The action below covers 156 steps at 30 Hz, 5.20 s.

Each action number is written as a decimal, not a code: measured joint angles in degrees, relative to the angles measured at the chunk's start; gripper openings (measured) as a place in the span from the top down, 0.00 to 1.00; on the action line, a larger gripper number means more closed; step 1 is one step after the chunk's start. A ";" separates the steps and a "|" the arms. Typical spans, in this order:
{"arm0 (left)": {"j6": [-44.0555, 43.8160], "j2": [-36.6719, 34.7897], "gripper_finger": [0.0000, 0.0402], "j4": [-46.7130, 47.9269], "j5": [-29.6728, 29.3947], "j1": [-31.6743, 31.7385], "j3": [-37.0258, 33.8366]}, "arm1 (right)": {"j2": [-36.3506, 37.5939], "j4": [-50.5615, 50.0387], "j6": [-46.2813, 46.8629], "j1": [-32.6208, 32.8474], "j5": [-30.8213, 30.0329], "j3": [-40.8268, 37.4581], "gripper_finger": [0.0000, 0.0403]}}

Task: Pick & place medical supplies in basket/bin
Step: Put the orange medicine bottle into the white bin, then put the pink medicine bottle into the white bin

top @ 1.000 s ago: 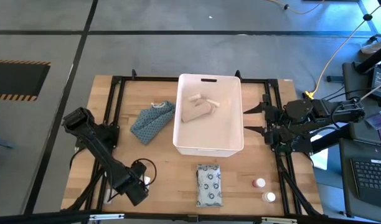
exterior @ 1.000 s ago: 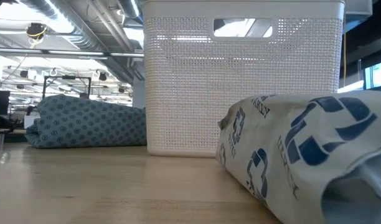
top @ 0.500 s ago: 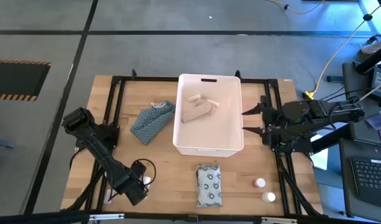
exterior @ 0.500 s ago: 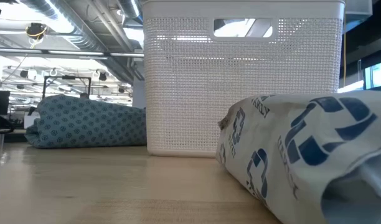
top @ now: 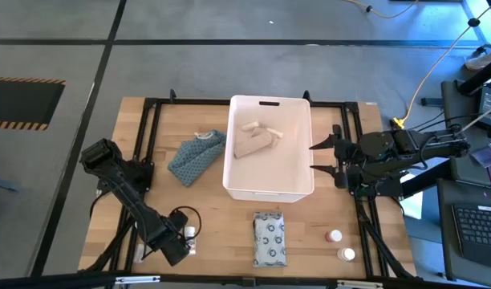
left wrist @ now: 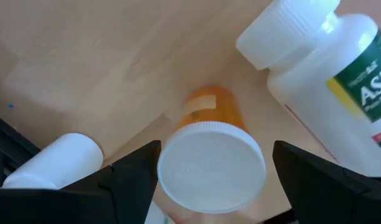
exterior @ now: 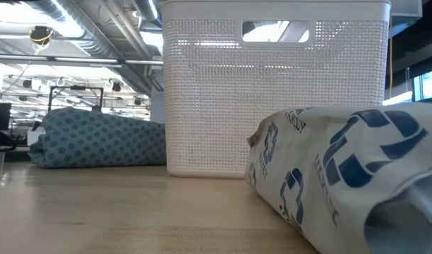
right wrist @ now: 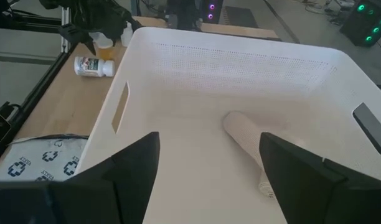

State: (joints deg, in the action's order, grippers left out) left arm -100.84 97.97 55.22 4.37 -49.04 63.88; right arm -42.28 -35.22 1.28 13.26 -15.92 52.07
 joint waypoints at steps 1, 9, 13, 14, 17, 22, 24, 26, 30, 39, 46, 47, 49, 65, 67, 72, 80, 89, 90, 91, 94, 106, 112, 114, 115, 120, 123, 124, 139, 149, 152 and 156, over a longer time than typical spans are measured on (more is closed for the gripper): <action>0.00 0.00 0.26 -0.01 0.43 0.00 0.00 | 0.00 0.00 0.00 0.00 0.00 0.00 0.31; 0.08 0.00 0.39 0.05 0.66 0.00 0.00 | 0.00 0.00 -0.04 -0.02 0.00 0.00 0.31; 2.26 0.00 0.45 0.07 0.45 0.02 0.00 | 0.00 -0.02 -0.04 0.00 0.00 0.00 0.31; 2.85 0.00 0.47 0.05 0.45 0.15 0.00 | 0.00 -0.02 -0.03 0.00 0.00 0.00 0.31; 3.89 -0.01 0.49 0.07 0.54 0.51 0.00 | 0.00 -0.02 -0.02 0.00 0.00 0.00 0.31; 6.26 -0.24 0.48 0.15 0.45 1.72 0.03 | 0.00 -0.02 0.20 0.00 0.00 0.00 0.31; 7.90 -0.76 0.48 0.54 0.34 2.19 0.46 | 0.00 -0.02 0.20 0.00 0.00 0.00 0.31; 8.74 -1.88 0.48 1.51 0.34 2.44 1.14 | 0.00 -0.01 0.20 0.00 0.00 0.00 0.31; 8.64 -5.04 0.48 6.05 -0.45 2.80 3.05 | 0.00 -0.02 1.51 0.00 0.02 0.00 0.31; 17.98 -16.21 0.48 7.20 -17.34 3.08 7.04 | 0.02 -0.02 1.66 0.00 0.04 0.00 0.31; 44.04 -24.50 0.48 -3.60 -33.19 6.68 10.15 | 0.02 -0.01 1.46 0.00 0.07 0.00 0.31; 48.28 -25.29 0.48 -5.72 -35.05 7.84 10.49 | 0.02 -0.02 1.44 0.00 0.05 0.00 0.31; 56.57 -26.40 0.48 -10.30 -38.19 10.55 11.07 | 0.02 -0.01 1.42 0.00 0.06 0.00 0.31; 94.77 -19.58 0.48 -20.83 -12.03 45.14 21.01 | 0.00 -0.28 0.27 0.00 0.04 0.00 0.31; 96.90 -16.37 0.48 -20.21 -8.29 47.71 23.65 | 0.01 -0.44 -0.24 0.00 0.04 0.00 0.31; 100.08 -7.28 0.48 -13.02 -4.37 51.60 32.61 | 0.02 -0.77 -0.26 0.00 0.04 0.00 0.31; 105.38 7.26 0.48 -3.69 -3.35 54.11 44.66 | 0.02 -2.67 -0.25 0.00 0.04 0.02 0.31; 107.55 18.21 0.48 0.47 -3.32 55.39 48.39 | 0.00 -3.76 -0.02 0.00 0.04 0.02 0.31; 107.93 19.05 0.48 0.80 -3.27 55.34 48.39 | 0.00 -3.76 -0.02 0.00 0.02 0.02 0.31; 108.45 19.86 0.48 1.08 -3.15 55.29 48.39 | -0.06 -3.76 -0.02 0.00 0.02 0.02 0.31; 110.49 21.82 0.48 2.99 -3.22 54.73 48.39 | -0.31 -3.77 -0.12 0.00 0.01 0.02 0.31; 112.61 26.29 0.48 4.31 -3.70 54.40 48.41 | -3.16 -3.97 -0.27 0.00 0.01 0.02 0.31; 112.60 26.36 0.48 6.36 -2.84 54.38 48.41 | -4.52 -5.28 -0.42 0.00 0.02 0.02 0.31; 112.59 26.36 0.48 7.35 -2.83 54.38 48.01 | -4.51 -6.29 -0.19 0.00 0.02 0.02 0.31; 112.57 26.36 0.48 7.89 -2.85 54.38 47.70 | -4.50 -6.66 -0.16 0.00 0.01 0.02 0.31; 112.15 26.88 0.48 9.40 -3.35 54.39 47.08 | -4.48 -7.14 -0.24 0.00 0.00 0.02 0.31; 112.15 27.96 0.48 9.30 -3.37 54.38 46.99 | -4.48 -7.13 -0.12 0.00 0.00 0.02 0.31; 112.30 28.26 0.48 9.00 -3.38 54.38 46.99 | -4.48 -7.13 -0.07 0.00 0.00 0.02 0.31; 112.61 29.97 0.45 10.40 -3.21 54.38 46.97 | -4.46 -7.10 0.00 -0.02 0.00 0.02 0.31; 112.97 29.57 0.40 11.70 -3.13 54.38 47.75 | -4.46 -7.08 0.00 0.00 0.00 0.02 0.31; 112.84 29.56 0.40 15.80 -3.18 54.38 51.28 | -4.20 -7.29 1.38 -0.02 0.01 0.58 0.31; 110.89 29.53 0.40 21.86 -3.25 54.38 58.78 | -3.71 -8.10 6.59 0.00 0.07 4.03 0.31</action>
State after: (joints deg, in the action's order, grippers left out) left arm 10.05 127.50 77.08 1.12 5.34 122.66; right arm -46.00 -43.32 7.87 13.26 -15.86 56.11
